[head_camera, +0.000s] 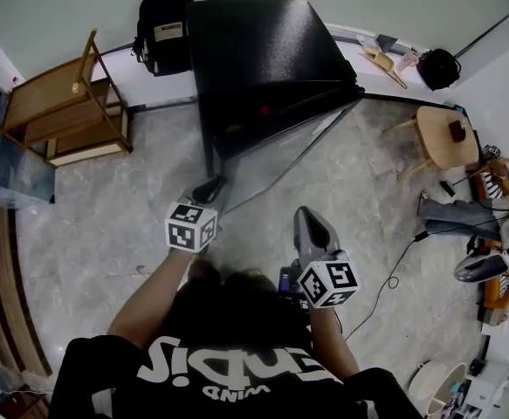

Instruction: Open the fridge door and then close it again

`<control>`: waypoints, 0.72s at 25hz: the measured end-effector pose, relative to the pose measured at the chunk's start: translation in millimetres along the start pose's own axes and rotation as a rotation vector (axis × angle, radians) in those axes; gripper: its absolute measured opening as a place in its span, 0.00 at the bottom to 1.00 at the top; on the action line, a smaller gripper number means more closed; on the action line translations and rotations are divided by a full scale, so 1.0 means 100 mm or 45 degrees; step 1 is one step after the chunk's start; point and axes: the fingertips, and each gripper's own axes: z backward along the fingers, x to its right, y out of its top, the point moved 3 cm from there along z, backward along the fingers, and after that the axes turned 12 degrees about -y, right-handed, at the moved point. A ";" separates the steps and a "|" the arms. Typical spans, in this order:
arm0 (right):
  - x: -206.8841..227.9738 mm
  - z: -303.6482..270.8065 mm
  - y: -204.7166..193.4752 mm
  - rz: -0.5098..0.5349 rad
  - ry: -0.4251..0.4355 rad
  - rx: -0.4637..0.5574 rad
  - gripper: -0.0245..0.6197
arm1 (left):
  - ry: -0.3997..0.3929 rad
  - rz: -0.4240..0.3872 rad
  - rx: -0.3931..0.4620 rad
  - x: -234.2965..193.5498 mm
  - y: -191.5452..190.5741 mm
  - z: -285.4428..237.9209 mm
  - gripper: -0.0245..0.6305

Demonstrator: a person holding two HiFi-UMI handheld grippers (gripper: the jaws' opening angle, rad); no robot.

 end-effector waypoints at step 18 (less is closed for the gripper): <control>0.49 0.63 -0.25 -0.061 -0.125 0.010 0.03 | -0.004 -0.020 0.002 0.60 -0.28 -0.03 0.13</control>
